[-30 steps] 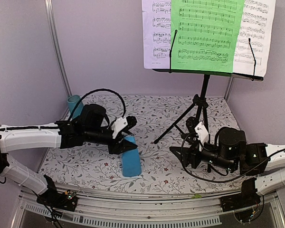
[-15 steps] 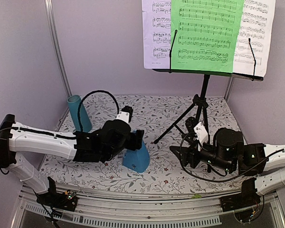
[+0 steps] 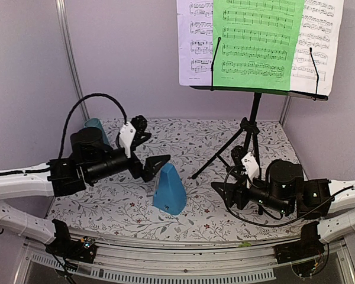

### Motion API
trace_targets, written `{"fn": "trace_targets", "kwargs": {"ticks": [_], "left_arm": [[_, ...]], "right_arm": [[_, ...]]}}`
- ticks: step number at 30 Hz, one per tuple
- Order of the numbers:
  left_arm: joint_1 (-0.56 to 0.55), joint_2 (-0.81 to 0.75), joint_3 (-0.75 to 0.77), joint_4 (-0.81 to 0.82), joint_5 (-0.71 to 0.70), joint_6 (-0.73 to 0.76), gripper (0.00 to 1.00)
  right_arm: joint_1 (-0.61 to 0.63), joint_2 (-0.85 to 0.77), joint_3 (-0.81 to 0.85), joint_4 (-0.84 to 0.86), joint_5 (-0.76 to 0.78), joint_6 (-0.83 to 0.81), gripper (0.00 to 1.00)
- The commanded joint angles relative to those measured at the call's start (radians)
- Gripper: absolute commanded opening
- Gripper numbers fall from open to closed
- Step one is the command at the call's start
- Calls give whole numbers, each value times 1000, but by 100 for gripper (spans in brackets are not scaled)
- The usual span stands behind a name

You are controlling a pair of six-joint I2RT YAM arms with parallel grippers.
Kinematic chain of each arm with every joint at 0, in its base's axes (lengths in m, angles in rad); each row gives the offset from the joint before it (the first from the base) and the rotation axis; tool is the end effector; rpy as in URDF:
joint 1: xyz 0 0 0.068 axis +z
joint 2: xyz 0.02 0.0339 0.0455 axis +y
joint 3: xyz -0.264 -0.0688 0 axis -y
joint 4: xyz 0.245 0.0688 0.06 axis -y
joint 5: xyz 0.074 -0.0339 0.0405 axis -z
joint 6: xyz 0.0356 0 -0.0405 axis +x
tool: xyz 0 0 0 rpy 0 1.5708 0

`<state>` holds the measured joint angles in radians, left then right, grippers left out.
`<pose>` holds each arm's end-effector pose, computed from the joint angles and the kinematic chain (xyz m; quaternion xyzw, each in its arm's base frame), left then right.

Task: Set up the instrument practice props
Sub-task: Adjust the metronome at the center of the board.

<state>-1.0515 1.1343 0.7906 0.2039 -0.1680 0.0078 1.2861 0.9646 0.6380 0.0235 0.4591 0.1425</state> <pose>0.1378 -0.2291 0.3115 0.3325 0.6769 -0.2710 0.5982 0.0775 0.2086 0.2771 -0.3113 0.7327 0.2393 0.5558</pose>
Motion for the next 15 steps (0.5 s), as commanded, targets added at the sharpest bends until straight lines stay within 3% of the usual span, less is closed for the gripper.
{"fn": "trace_targets", "kwargs": {"ticks": [1, 3, 7, 15], "left_arm": [[236, -146, -109, 7, 604, 256, 99], [310, -127, -86, -41, 711, 318, 99], [348, 57, 38, -213, 832, 429, 98], [400, 305, 168, -286, 980, 542, 100]], "right_arm": [[-5, -18, -32, 7, -15, 7, 72], [-5, -26, -36, 4, -21, 9, 72], [-5, -32, -41, 13, -38, -3, 73], [-5, -46, -44, 13, -53, -8, 73]]}}
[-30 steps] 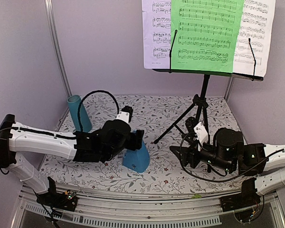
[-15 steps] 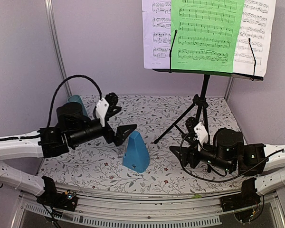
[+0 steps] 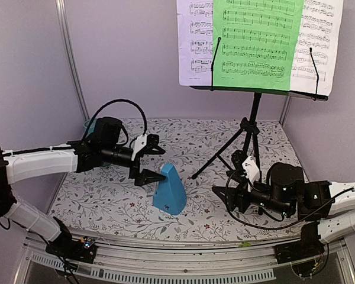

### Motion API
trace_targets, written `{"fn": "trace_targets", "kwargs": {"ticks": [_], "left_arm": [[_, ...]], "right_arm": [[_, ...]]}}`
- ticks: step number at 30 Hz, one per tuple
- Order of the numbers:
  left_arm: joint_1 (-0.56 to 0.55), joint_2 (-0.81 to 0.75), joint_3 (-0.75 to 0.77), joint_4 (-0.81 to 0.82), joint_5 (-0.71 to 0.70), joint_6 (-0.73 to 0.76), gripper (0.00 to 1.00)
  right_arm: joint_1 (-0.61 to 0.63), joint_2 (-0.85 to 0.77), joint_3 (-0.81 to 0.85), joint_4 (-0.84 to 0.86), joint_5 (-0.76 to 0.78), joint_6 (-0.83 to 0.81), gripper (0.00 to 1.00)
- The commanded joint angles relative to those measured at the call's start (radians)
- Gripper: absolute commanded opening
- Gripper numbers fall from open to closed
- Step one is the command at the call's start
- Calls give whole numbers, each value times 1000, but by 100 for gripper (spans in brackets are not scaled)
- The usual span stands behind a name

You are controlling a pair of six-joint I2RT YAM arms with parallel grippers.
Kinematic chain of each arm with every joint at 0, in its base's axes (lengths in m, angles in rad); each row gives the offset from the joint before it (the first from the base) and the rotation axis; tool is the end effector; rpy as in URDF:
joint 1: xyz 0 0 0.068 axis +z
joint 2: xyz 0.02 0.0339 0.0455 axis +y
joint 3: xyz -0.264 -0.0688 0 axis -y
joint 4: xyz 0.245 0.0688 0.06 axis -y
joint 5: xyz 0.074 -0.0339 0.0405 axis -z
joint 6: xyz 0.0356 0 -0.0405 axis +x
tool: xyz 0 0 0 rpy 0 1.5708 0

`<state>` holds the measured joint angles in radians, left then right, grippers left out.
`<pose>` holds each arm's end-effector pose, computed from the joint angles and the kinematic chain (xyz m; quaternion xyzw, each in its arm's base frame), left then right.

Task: Set up the instrument practice props
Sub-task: Adjust the metronome at the center of the board.

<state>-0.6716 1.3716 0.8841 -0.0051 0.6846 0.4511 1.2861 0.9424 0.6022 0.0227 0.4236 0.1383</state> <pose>0.2223 -0.2054 0.2625 0.5762 0.5926 -0.3395 0.4489 0.0750 0.2041 0.2686 -0.3264 0.7320 0.2458 0.5452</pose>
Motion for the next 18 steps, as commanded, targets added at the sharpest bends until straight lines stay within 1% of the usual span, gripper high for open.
{"fn": "trace_targets", "kwargs": {"ticks": [1, 4, 9, 12, 14, 15, 17, 18], "left_arm": [[21, 99, 90, -89, 135, 108, 99], [20, 173, 126, -101, 169, 118, 97], [17, 258, 157, -107, 189, 97, 84], [3, 266, 130, -61, 169, 70, 78], [-11, 244, 84, 25, 133, 9, 71], [-18, 228, 50, 88, 118, -35, 70], [-57, 179, -36, 271, 10, -126, 67], [-83, 158, -103, 363, -74, -162, 64]], "right_arm": [[-5, -27, -10, 14, -19, -4, 73], [-5, -32, -13, 13, -24, -8, 73], [-5, -36, -17, 8, -26, -17, 73], [-5, -41, -21, 8, -25, -16, 73], [-5, -43, -25, 9, -24, -16, 73], [-5, -43, -26, 9, -23, -16, 73], [-5, -42, -29, 10, -20, -17, 73], [-5, -42, -30, 11, -19, -17, 73]]}}
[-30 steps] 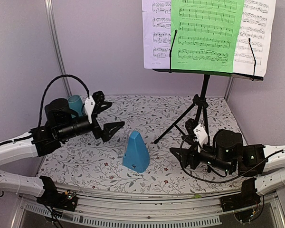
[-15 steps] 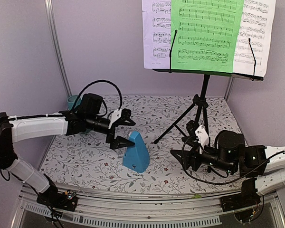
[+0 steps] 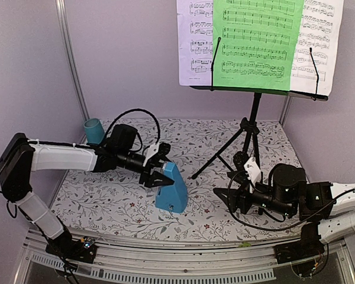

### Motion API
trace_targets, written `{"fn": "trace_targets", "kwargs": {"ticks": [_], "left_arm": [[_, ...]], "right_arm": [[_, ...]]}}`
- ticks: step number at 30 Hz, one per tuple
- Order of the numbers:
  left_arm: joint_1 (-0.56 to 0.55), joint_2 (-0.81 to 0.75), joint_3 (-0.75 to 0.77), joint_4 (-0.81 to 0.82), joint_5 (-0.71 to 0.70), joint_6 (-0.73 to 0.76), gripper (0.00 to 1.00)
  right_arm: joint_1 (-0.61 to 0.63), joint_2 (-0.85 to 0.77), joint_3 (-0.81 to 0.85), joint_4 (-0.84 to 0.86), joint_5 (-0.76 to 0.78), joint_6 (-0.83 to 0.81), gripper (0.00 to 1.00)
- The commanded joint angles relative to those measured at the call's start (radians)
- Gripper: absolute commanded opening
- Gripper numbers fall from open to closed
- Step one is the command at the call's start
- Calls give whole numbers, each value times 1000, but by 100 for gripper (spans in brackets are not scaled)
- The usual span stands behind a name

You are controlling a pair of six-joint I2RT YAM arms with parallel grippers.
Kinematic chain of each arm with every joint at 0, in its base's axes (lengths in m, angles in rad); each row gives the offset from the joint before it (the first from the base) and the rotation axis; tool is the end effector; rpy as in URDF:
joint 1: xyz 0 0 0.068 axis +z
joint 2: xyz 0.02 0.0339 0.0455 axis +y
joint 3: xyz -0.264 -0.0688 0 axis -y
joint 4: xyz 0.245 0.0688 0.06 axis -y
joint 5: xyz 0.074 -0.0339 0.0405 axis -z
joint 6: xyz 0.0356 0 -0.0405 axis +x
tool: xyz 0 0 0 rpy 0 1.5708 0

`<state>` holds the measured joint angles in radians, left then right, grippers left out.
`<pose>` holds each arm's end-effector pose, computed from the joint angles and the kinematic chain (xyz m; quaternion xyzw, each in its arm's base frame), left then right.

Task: Set up the instrument practice props
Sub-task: Adjust the metronome at the center of the board.

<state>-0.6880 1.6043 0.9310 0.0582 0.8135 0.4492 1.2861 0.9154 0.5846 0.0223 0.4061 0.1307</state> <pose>0.2448 -0.2347 0.2147 0.5924 0.5893 -0.3991 0.3775 0.0730 0.1995 0.2676 -0.3322 0.7274 0.2524 0.5448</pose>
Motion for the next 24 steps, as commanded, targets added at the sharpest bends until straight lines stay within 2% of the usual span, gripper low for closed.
{"fn": "trace_targets", "kwargs": {"ticks": [1, 3, 6, 8, 9, 12, 15, 19, 22, 24], "left_arm": [[-97, -90, -188, 379, -294, -191, 62], [-159, -97, -234, 485, -505, -260, 61], [-239, -95, -264, 547, -698, -300, 60], [-274, -97, -276, 580, -820, -326, 67], [-276, -97, -274, 574, -819, -349, 72], [-274, -84, -279, 564, -740, -341, 85], [-235, -64, -277, 548, -572, -306, 91], [-137, -15, -250, 495, -249, -259, 91], [-105, 14, -198, 416, -134, -222, 90], [-106, 37, -162, 359, -131, -200, 88]], "right_arm": [[-5, -14, -13, 11, 2, -9, 73], [-5, -13, -14, 14, 7, -6, 73], [-5, -7, -13, 17, 8, -3, 73], [-5, -2, -13, 17, 6, 2, 73], [-5, 0, -13, 17, 6, 3, 73], [-5, 9, -12, 19, 3, 10, 73], [-5, 19, -9, 19, -2, 15, 73], [-5, 29, -8, 20, -3, 21, 73], [-5, 30, -10, 17, -4, 26, 73], [-5, 28, -11, 15, -3, 29, 73]]}}
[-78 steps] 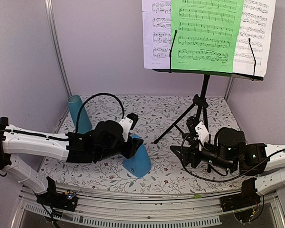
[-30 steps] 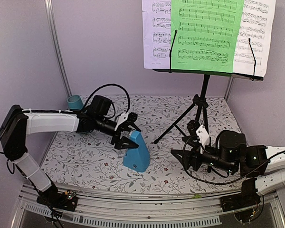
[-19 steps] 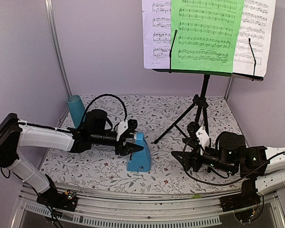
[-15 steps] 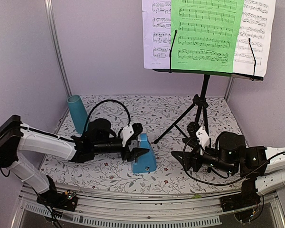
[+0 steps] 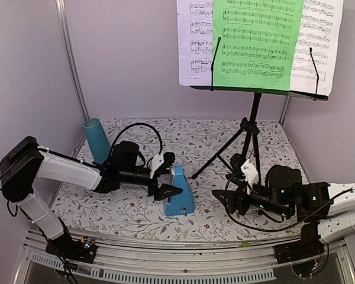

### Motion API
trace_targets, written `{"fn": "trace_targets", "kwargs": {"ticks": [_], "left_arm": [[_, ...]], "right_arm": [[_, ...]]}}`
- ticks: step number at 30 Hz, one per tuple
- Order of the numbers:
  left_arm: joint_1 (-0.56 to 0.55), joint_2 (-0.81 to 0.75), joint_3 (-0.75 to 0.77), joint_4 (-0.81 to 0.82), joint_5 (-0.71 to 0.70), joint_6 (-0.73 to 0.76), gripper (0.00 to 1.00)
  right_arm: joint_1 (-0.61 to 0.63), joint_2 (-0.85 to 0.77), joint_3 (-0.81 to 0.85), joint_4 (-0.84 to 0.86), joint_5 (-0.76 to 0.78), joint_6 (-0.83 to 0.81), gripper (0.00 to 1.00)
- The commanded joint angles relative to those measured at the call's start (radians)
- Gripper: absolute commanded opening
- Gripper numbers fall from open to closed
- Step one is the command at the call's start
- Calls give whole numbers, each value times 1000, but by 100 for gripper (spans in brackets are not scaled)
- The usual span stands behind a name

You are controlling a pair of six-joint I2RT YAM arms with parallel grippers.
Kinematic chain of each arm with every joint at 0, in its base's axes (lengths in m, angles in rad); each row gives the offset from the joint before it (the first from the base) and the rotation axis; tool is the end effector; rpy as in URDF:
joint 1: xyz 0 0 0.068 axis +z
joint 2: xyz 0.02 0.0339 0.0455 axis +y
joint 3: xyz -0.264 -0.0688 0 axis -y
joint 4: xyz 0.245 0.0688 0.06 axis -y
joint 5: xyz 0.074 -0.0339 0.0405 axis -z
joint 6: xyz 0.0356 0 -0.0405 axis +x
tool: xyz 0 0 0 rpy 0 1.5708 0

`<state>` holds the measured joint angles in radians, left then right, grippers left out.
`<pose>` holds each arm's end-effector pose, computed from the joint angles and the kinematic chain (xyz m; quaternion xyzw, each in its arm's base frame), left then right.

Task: Set up the instrument practice props
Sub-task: Adjust the metronome at the center of the board.

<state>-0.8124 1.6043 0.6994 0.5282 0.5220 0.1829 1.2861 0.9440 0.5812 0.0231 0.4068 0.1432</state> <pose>0.2106 -0.2481 0.1832 0.5089 0.6328 -0.3711 0.4504 0.0742 0.2034 0.2609 -0.3344 0.7357 0.2460 0.5352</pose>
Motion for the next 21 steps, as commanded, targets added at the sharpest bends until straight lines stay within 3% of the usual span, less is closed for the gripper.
{"fn": "trace_targets", "kwargs": {"ticks": [1, 8, 18, 19, 20, 21], "left_arm": [[17, 47, 80, -126, 154, 71, 87], [-4, 91, 77, -68, 110, 46, 87], [-20, 136, 87, 9, 93, 26, 74], [-23, 138, 91, 9, 88, 18, 80], [-25, 138, 92, 12, 89, 17, 95], [-26, 135, 87, 24, 91, 18, 99]], "right_arm": [[-5, -1, -10, 15, -3, 15, 73], [-5, 13, -15, 31, -1, 7, 73], [-4, 20, -19, 34, 2, 10, 73], [-5, 23, -18, 36, 1, 9, 73], [-5, 27, -16, 38, 1, 7, 73], [-5, 33, -15, 37, 0, 5, 73]]}}
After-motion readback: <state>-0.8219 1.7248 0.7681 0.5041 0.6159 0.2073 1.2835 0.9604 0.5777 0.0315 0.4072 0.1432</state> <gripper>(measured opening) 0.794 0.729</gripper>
